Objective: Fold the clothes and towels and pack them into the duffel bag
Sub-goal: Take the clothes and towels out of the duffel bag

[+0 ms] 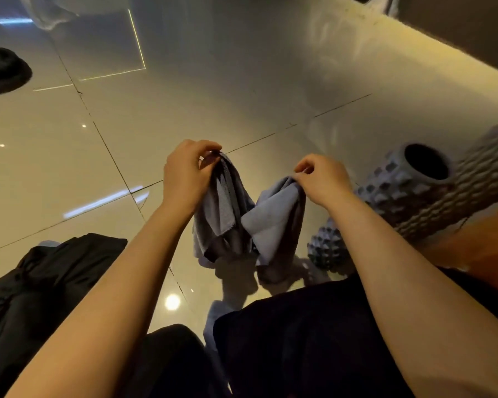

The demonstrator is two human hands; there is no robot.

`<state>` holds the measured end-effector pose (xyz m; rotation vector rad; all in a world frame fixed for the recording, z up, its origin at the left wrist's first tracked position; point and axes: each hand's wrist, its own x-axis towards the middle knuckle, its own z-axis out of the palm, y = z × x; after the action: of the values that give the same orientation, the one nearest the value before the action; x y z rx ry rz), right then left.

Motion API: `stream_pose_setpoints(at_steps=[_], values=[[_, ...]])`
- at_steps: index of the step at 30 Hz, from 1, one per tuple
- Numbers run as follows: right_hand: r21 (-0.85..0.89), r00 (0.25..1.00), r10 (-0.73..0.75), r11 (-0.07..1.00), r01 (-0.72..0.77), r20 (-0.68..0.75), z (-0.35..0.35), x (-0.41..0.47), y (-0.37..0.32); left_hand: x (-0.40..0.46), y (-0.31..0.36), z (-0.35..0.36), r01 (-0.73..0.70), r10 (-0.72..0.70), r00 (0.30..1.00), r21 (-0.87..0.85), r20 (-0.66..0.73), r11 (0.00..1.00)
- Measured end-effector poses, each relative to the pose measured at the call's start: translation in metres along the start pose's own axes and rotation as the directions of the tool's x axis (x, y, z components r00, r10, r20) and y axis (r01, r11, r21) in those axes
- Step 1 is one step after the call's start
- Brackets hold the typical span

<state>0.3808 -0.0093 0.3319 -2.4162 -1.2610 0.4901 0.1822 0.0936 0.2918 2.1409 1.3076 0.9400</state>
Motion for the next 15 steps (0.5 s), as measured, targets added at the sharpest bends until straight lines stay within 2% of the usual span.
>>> stream_pose_setpoints(at_steps=[2, 4, 6, 11, 14, 15], values=[[-0.121, 0.976, 0.086, 0.991, -0.062, 0.199, 0.001, 0.001, 0.005, 0.003, 0.002, 0.018, -0.018, 0.015, 0.995, 0.029, 0.100, 0.999], [-0.197, 0.925, 0.092, 0.980, -0.019, 0.369, 0.002, -0.003, 0.002, 0.002, 0.002, 0.032, -0.041, 0.031, 0.984, 0.056, 0.175, 0.998], [-0.200, 0.904, 0.053, 0.979, 0.036, 0.425, 0.001, -0.007, -0.005, -0.003, 0.002, 0.040, -0.043, 0.029, 0.980, 0.065, 0.199, 0.997], [-0.194, 0.844, 0.047, 0.979, 0.069, 0.534, 0.001, -0.013, -0.018, -0.001, 0.009, 0.039, -0.075, 0.065, 0.993, 0.094, 0.098, 0.993], [-0.206, 0.838, 0.042, 0.975, 0.084, 0.544, 0.003, -0.014, -0.025, 0.008, 0.024, 0.033, -0.064, 0.065, 0.997, -0.018, 0.039, 0.998], [-0.215, 0.842, 0.046, 0.973, 0.084, 0.538, 0.004, -0.014, -0.027, 0.008, 0.027, 0.033, -0.063, 0.067, 0.996, -0.064, 0.063, 0.996]])
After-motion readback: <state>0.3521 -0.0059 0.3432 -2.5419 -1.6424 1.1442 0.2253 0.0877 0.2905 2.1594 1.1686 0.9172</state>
